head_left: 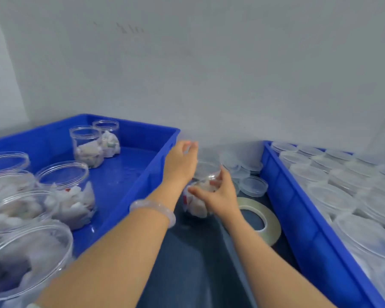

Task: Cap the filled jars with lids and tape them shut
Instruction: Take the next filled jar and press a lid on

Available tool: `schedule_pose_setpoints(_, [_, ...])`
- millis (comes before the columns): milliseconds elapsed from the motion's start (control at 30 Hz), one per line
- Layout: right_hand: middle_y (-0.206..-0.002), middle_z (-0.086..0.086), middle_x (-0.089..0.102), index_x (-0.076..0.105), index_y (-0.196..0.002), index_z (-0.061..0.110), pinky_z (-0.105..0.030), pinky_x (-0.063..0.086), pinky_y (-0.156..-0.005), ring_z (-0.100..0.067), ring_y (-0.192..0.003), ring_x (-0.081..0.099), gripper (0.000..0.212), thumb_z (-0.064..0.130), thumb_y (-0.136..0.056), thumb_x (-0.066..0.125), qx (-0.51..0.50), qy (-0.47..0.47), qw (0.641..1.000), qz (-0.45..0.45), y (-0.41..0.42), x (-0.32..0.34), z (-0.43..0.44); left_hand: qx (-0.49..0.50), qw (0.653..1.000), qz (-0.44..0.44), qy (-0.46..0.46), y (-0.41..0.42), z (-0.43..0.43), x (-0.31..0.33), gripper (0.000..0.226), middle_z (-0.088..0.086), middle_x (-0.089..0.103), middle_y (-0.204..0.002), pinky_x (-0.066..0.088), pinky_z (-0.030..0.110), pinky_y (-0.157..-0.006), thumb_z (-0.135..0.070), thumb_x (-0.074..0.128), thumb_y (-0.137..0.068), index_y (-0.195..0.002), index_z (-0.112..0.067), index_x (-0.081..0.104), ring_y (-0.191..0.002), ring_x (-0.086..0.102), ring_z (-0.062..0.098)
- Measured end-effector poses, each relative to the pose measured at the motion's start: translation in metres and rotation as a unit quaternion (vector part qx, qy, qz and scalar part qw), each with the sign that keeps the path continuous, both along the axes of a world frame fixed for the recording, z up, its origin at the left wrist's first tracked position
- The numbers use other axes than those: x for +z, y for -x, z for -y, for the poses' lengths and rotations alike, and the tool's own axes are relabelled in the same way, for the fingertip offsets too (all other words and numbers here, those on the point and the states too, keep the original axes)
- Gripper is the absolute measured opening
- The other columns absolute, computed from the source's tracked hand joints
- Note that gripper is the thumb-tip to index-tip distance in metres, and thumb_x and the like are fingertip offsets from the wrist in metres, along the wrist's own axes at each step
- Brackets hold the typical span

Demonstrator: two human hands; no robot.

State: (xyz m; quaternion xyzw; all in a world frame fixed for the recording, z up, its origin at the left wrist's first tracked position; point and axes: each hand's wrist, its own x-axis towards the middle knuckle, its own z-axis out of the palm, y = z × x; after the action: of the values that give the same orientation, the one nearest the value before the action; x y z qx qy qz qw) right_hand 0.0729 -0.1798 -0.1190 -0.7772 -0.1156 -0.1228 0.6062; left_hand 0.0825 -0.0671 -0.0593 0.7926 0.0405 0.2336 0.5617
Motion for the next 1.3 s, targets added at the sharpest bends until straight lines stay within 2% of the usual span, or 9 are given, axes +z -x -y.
schedule_pose_setpoints(133, [-0.103,0.038,0.059,0.048,-0.106,0.040,-0.002,0.041,-0.078,0.021,-0.097,0.054,0.062,0.008,-0.068,0.084,0.072,-0.042,0.996,0.022,0.010,-0.023,0.010,-0.048,0.985,-0.037,0.162,0.004,0.013,-0.057,0.030,-0.008,0.064,-0.096,0.044,0.028,-0.079,-0.043,0.042,-0.098,-0.092,-0.023,0.063,-0.094,0.059,0.010])
schedule_pose_setpoints(267, [-0.103,0.007,0.072,0.069,-0.097,0.025,-0.012,0.048,-0.078,-0.005,-0.106,0.063,0.045,-0.006,-0.076,0.043,0.118,-0.129,0.982,-0.067,-0.009,-0.019,0.034,-0.028,0.979,0.018,0.201,0.001,0.020,-0.074,0.038,-0.010,0.070,-0.094,0.046,0.025,-0.084,-0.057,0.037,-0.089,-0.086,-0.032,0.065,-0.095,0.064,0.006])
schedule_pose_setpoints(433, [-0.133,-0.005,0.052,0.058,-0.123,0.024,-0.038,0.028,-0.108,-0.028,-0.138,0.032,0.034,0.017,-0.090,0.049,-0.088,0.368,0.922,-0.082,-0.047,-0.040,0.063,-0.012,0.970,0.054,0.237,0.000,0.024,-0.082,0.052,-0.016,0.072,-0.087,0.047,0.021,-0.080,-0.061,0.030,-0.076,-0.096,-0.029,0.067,-0.087,0.066,-0.002])
schedule_pose_setpoints(633, [-0.108,0.003,0.062,0.071,-0.103,0.023,-0.034,0.036,-0.090,-0.020,-0.114,0.041,0.026,0.041,-0.092,0.055,-0.112,0.416,0.902,-0.025,-0.056,-0.048,0.063,-0.011,0.969,0.083,0.231,-0.003,0.025,-0.090,0.048,-0.010,0.070,-0.094,0.048,0.022,-0.081,-0.047,0.027,-0.085,-0.102,-0.025,0.065,-0.089,0.065,-0.002])
schedule_pose_setpoints(767, [-0.084,0.006,0.064,0.062,-0.085,0.019,-0.029,0.050,-0.072,-0.015,-0.088,0.059,0.021,0.026,-0.098,0.046,-0.128,0.100,0.987,-0.020,-0.045,-0.027,0.058,-0.021,0.969,0.094,0.228,-0.003,0.024,-0.092,0.055,-0.010,0.070,-0.098,0.048,0.015,-0.082,-0.054,0.027,-0.082,-0.107,-0.023,0.065,-0.094,0.064,-0.002])
schedule_pose_setpoints(900, [-0.050,0.008,0.061,0.060,-0.083,0.015,-0.021,0.045,-0.039,-0.006,-0.042,0.057,0.039,0.042,-0.101,0.037,-0.191,-0.286,0.933,-0.110,-0.041,0.018,0.054,-0.022,0.970,0.095,0.224,-0.002,0.024,-0.091,0.053,-0.011,0.070,-0.099,0.049,0.016,-0.082,-0.050,0.026,-0.085,-0.109,-0.023,0.064,-0.094,0.064,-0.002])
schedule_pose_setpoints(1033, [-0.040,0.012,0.044,0.056,-0.077,0.013,-0.018,0.040,-0.039,-0.003,-0.036,0.042,0.038,0.047,-0.094,0.051,-0.128,-0.256,0.943,-0.172,-0.031,0.039,0.051,-0.028,0.969,0.099,0.224,-0.001,0.025,-0.092,0.048,-0.010,0.069,-0.099,0.049,0.018,-0.083,-0.045,0.025,-0.087,-0.109,-0.024,0.063,-0.094,0.064,-0.002])
schedule_pose_setpoints(1133, [-0.074,0.007,0.062,0.060,-0.103,0.013,-0.019,0.045,-0.055,-0.005,-0.059,0.053,0.021,0.030,-0.091,0.061,-0.046,-0.151,0.969,-0.190,-0.027,0.042,0.044,-0.045,0.965,0.106,0.235,-0.001,0.028,-0.091,0.051,-0.005,0.070,-0.101,0.050,0.023,-0.086,-0.044,0.026,-0.089,-0.112,-0.017,0.062,-0.095,0.065,0.003])
schedule_pose_setpoints(1300, [-0.098,0.010,0.067,0.065,-0.087,0.032,-0.020,0.048,-0.080,-0.006,-0.093,0.060,0.012,0.021,-0.086,0.068,-0.059,-0.001,0.998,-0.026,-0.016,0.038,0.021,-0.069,0.960,0.115,0.247,0.001,0.036,-0.091,0.064,0.002,0.070,-0.104,0.051,0.024,-0.084,-0.059,0.029,-0.083,-0.113,-0.014,0.062,-0.098,0.066,0.010])
